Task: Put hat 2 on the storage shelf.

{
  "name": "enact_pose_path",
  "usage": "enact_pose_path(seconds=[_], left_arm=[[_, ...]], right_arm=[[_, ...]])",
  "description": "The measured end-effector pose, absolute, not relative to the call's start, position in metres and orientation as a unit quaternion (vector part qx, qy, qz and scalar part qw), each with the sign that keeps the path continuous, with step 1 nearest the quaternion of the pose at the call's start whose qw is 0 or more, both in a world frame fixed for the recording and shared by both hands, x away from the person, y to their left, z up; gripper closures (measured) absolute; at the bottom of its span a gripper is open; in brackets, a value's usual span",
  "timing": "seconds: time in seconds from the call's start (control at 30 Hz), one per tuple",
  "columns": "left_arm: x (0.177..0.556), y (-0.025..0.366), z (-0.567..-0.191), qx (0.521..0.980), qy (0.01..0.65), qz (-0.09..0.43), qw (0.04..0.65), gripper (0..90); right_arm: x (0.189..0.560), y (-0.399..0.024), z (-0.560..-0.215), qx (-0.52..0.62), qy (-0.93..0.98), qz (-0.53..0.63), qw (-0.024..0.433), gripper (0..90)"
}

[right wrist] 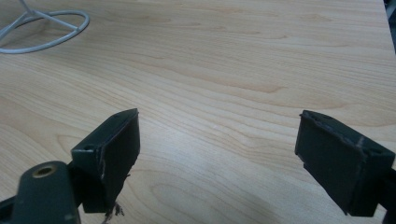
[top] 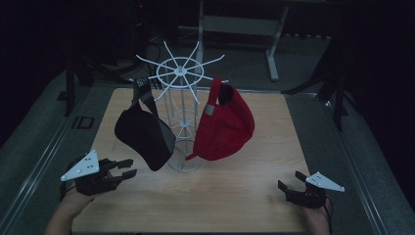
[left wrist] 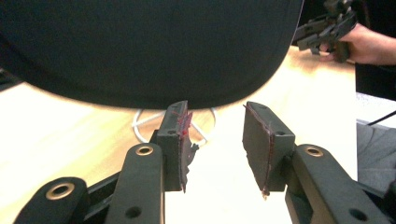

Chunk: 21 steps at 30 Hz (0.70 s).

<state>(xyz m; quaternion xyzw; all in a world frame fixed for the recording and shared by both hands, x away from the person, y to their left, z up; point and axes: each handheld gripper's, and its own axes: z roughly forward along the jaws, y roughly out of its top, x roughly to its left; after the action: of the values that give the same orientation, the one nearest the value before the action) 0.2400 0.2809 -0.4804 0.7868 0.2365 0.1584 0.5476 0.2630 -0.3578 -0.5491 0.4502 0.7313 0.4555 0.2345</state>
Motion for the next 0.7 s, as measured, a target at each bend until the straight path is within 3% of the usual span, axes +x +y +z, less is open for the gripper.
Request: enact_pose_path(seconds=[0.7], left_arm=[[0.231,0.282,-0.527,0.791,0.269,0.117,0.536,61.6]], right_arm=[[0.263,-0.358,-0.549,0.451,0.732,0.453,0.235,14.0]])
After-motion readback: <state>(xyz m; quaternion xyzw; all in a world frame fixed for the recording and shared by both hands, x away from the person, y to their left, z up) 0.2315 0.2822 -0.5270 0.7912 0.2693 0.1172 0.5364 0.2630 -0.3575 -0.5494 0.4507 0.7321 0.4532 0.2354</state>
